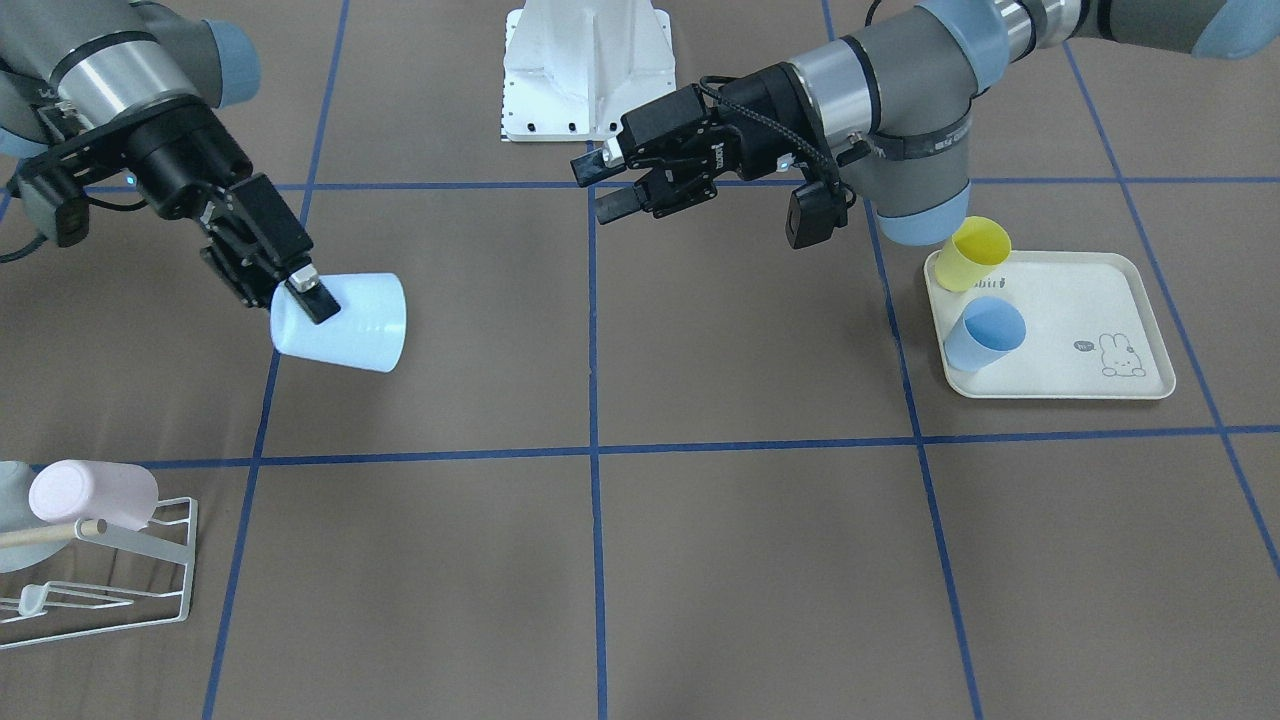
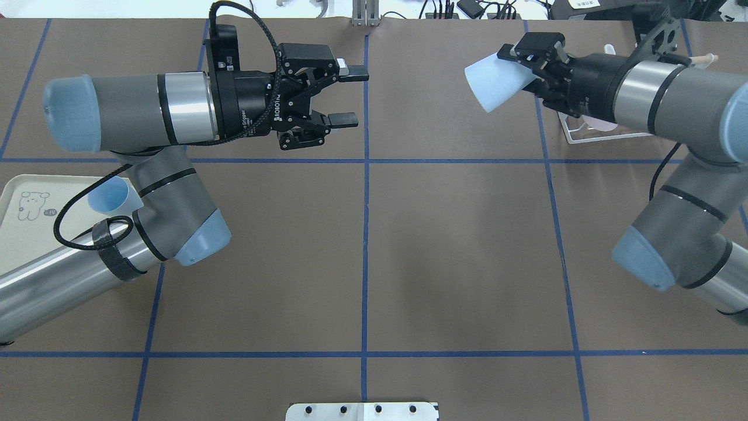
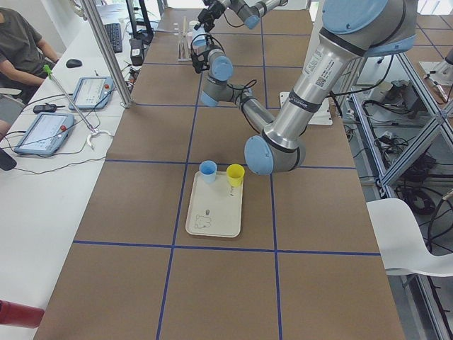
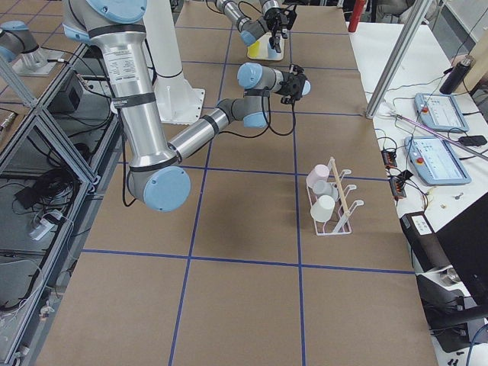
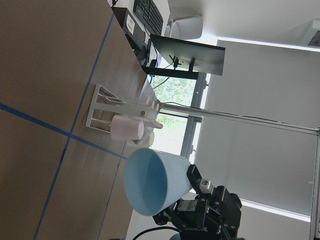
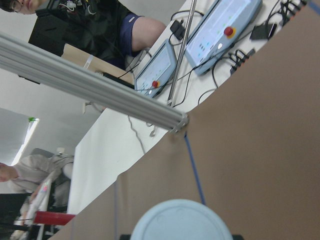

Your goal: Transfer IKEA cup to right arm and place on rack

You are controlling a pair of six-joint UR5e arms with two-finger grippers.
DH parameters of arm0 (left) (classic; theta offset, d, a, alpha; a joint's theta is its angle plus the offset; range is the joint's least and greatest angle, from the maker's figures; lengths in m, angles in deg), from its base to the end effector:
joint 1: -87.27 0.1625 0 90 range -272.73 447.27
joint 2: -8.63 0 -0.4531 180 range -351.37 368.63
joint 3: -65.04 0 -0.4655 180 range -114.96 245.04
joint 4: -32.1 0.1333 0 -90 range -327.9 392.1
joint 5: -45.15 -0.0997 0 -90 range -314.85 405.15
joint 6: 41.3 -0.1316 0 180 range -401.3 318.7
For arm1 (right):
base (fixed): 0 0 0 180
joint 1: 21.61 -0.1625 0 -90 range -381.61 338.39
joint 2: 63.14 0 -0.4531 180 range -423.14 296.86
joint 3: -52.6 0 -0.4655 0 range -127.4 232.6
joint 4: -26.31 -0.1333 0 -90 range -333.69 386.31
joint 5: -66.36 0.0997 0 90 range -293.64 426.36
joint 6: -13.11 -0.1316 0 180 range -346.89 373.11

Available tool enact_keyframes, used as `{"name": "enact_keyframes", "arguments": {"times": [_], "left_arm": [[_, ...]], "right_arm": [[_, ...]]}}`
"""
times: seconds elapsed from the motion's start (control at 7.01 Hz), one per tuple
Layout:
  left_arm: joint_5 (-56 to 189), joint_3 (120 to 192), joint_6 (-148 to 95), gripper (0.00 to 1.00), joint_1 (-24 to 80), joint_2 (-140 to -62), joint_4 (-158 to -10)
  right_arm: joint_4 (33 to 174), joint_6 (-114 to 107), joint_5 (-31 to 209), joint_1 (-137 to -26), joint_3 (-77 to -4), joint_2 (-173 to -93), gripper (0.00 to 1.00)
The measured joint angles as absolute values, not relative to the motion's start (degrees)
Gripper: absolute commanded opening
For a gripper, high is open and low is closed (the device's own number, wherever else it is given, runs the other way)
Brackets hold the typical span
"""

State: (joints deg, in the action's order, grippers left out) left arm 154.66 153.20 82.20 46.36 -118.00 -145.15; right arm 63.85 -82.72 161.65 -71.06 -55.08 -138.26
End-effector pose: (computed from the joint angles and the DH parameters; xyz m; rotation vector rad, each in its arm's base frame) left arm 0.4742 -0.5291 0.1102 -0.0642 2.1214 -0.4183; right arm -0.3291 -0.5711 0.2619 0.4947 -1.4428 0.7086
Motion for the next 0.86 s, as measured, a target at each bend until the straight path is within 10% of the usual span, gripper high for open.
{"name": "enact_keyframes", "arguments": {"times": [0.86], "left_arm": [[154.6, 152.5, 79.6, 0.8, 46.7, -116.6, -145.0]], "right_arm": [[79.2, -53.0, 160.4, -84.0, -35.9, -126.5, 0.0]]}}
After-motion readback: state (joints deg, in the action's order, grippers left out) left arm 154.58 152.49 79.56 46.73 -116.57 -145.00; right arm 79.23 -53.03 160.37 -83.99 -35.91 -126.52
